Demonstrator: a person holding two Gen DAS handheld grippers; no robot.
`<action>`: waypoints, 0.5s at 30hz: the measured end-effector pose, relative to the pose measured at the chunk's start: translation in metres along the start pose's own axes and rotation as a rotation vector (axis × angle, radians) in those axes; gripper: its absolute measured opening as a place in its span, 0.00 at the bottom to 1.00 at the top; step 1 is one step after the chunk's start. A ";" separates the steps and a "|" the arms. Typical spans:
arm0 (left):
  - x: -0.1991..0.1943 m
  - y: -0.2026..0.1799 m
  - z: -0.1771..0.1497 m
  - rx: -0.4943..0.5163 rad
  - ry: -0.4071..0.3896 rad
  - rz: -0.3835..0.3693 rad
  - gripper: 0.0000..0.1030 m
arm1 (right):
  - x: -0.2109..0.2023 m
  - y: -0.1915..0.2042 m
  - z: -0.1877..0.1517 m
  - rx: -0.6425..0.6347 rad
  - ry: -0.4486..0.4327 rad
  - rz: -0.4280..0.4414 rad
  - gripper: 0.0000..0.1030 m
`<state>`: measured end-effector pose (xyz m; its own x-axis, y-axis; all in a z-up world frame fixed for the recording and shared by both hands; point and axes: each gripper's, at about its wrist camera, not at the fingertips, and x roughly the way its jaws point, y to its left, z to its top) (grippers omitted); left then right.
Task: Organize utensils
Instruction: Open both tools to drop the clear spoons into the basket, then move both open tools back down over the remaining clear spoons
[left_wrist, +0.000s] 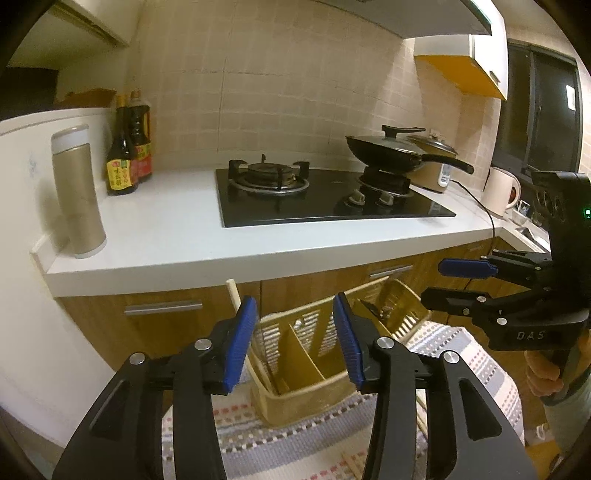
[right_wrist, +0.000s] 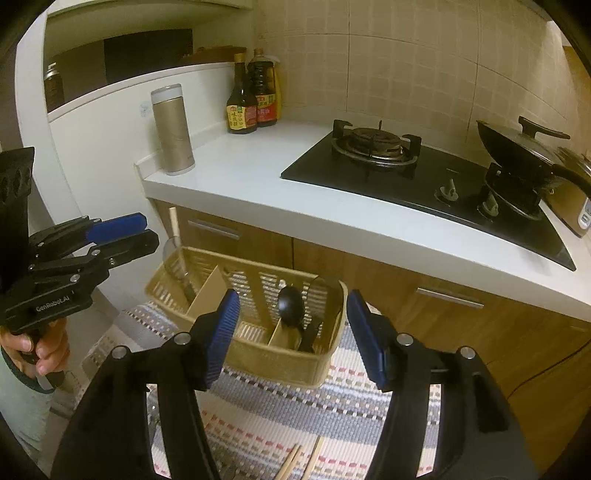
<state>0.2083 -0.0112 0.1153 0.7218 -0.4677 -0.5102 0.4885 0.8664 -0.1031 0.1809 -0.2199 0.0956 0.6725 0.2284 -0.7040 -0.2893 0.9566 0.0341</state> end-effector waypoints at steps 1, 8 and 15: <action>-0.006 -0.002 -0.001 0.002 -0.003 -0.001 0.44 | -0.003 0.001 -0.001 -0.001 0.000 0.002 0.55; -0.040 -0.014 -0.005 0.028 -0.024 0.007 0.48 | -0.024 0.015 -0.011 -0.023 0.019 -0.004 0.55; -0.065 -0.025 -0.023 0.059 -0.011 0.027 0.51 | -0.030 0.037 -0.032 -0.064 0.074 0.005 0.55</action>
<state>0.1382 0.0013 0.1315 0.7400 -0.4466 -0.5029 0.4968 0.8670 -0.0388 0.1278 -0.1974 0.0951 0.6196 0.2166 -0.7545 -0.3372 0.9414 -0.0065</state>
